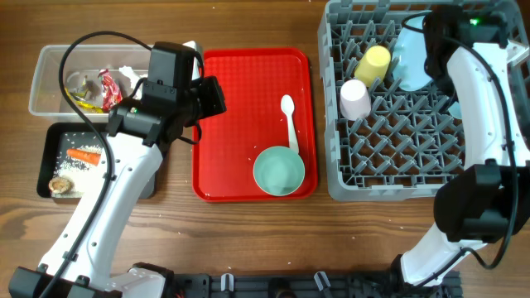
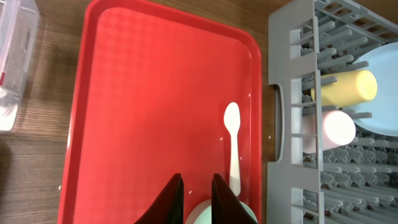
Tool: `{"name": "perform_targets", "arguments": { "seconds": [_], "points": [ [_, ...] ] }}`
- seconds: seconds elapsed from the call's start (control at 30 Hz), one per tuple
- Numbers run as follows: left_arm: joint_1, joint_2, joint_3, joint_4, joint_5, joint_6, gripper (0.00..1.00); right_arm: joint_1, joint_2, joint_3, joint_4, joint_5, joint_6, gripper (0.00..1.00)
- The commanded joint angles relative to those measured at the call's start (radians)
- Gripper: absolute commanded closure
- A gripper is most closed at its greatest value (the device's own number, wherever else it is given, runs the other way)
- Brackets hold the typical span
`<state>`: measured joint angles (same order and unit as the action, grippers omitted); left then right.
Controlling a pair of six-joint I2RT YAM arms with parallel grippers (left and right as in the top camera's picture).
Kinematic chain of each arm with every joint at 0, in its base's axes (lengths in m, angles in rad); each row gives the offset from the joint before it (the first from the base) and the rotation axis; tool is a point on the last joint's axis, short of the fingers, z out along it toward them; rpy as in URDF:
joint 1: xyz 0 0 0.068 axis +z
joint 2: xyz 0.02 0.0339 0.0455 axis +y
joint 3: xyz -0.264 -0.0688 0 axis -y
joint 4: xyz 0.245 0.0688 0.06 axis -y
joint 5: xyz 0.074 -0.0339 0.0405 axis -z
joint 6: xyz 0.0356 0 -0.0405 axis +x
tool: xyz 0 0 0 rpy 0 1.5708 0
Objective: Sort waste into correct bins and load items into the dishwasher rack
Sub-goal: 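Place the light-blue bowl upright in the rack and release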
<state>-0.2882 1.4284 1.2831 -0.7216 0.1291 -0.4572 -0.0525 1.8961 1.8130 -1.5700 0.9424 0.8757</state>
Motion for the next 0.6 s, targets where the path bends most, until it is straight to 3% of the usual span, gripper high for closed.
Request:
{"name": "perform_targets", "arguments": {
  "seconds": [0.0,0.27,0.4,0.57],
  "points": [
    [0.005,-0.019,0.013,0.000,-0.019,0.008,0.85,-0.003,-0.024,-0.106,0.056,0.079,0.041,0.96],
    [0.005,-0.019,0.013,-0.001,-0.019,0.008,0.85,0.088,-0.024,-0.340,0.279,0.062,0.008,0.96],
    [0.005,-0.019,0.013,-0.005,-0.019,0.008,0.85,0.131,-0.024,-0.362,0.370,-0.051,-0.134,0.96],
    [0.005,-0.019,0.013,-0.009,-0.019,0.008,0.84,0.138,-0.024,-0.362,0.373,-0.159,-0.151,0.96]
  ]
}}
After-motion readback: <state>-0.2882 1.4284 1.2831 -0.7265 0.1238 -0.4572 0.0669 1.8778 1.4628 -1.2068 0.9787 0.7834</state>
